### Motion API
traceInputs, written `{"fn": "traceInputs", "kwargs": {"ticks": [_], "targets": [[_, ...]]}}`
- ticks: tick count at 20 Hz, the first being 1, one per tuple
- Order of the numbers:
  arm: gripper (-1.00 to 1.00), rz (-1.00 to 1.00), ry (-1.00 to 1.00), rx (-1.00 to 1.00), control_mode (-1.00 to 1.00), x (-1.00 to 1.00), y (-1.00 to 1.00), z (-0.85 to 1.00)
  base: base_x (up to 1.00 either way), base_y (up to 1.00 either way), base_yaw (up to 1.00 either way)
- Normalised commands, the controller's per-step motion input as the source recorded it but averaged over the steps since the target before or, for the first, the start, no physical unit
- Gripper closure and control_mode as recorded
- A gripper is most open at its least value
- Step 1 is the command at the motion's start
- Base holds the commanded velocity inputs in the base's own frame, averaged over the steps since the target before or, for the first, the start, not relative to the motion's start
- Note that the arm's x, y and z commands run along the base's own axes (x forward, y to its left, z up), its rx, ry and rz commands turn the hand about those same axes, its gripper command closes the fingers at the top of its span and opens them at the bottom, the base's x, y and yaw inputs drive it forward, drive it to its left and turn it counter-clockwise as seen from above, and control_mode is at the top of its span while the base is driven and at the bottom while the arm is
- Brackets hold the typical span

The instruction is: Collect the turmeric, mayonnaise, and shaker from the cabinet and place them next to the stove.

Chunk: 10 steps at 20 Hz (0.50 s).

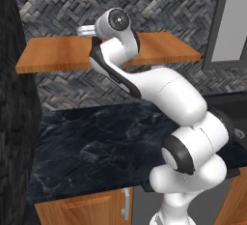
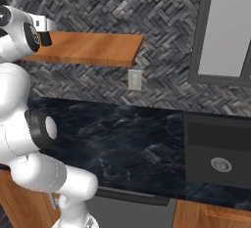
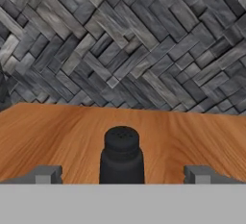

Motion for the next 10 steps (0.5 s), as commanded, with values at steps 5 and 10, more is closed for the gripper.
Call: {"fn": "traceInputs", "kwargs": {"ticks": [5, 10], "targets": [[-1.00, 0.00, 0.05, 0.00, -1.00, 0.25, 0.08, -0.04, 0.00, 0.00, 0.00], [-1.00, 0.02, 0.02, 0.00, -1.00, 0.30, 0.00, 0.00, 0.00, 0.00, 0.00]]}}
